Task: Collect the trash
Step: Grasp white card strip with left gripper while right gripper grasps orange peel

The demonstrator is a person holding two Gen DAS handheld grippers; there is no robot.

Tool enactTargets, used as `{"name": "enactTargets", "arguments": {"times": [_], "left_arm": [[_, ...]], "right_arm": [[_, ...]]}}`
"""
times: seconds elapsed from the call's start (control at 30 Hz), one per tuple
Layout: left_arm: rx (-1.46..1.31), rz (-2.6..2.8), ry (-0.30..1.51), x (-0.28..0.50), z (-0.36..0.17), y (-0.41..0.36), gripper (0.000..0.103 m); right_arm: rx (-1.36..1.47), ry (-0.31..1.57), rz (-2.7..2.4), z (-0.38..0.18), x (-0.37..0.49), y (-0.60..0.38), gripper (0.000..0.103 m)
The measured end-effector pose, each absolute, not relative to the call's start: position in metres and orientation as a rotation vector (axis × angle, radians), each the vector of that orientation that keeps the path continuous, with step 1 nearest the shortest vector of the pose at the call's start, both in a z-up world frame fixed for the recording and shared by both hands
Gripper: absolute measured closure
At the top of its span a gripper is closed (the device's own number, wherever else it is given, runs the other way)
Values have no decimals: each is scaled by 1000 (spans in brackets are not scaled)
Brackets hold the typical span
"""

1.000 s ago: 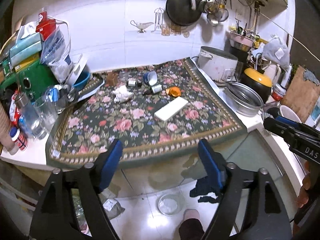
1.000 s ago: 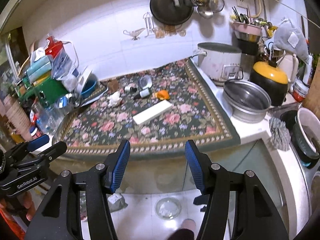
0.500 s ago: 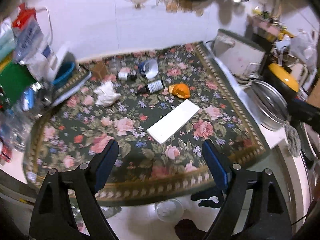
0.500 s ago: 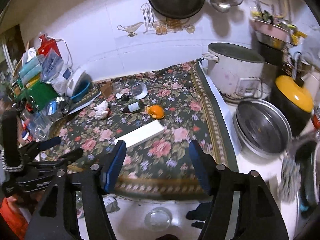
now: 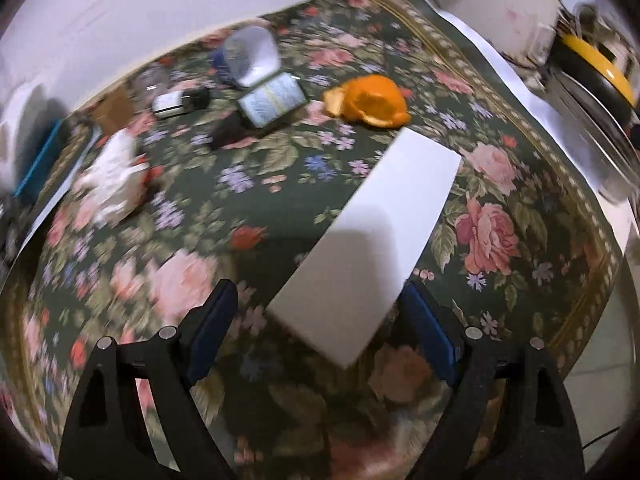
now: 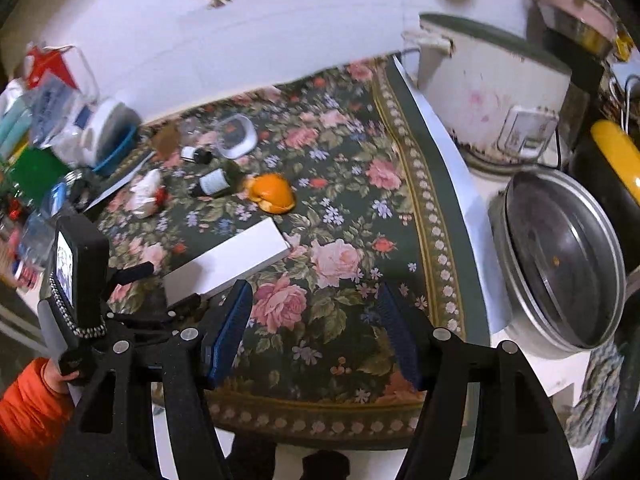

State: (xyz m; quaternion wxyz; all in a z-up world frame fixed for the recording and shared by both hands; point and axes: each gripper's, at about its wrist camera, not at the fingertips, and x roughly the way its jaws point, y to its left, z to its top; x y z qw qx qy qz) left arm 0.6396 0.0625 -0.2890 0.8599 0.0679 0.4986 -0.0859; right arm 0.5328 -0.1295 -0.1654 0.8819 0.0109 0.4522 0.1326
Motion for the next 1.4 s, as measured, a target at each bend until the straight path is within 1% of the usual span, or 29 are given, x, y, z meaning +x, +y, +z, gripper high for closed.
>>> {"name": "enactTargets", "arguments": {"times": [0.13,0.2,0.33,0.4,0.53,0.67,0.87,1.07,1.37,1.4], "left_arm": [[190,-289,1040,646,-298,56,19],[200,-340,1015,645,-298,53,24],[209,-411,965,643,-295,49,47],[221,-424,958,639,-294,46,52],[179,-407,970,631,-291,51,53],[58,-325,986,624,-279,80,53],[-76,-132,899,626,-241,127,53],[-110,-20,823,643,-216,156,53],[-144,27,792,664,-206,174,53],[-143,27,793,666,-205,174,53]], "right_arm": [[77,968,247,-170,543,-124,42],[85,976,237,-172,547,-119,42],[74,980,223,-174,557,-111,42],[75,983,219,-176,561,-110,42],[73,992,211,-179,571,-109,42],[62,1002,224,-183,584,-106,42],[33,1017,273,-194,614,-84,42],[64,1038,323,-212,654,-62,42],[179,1112,311,-247,699,-47,42],[190,1124,314,-252,701,-47,44]]}}
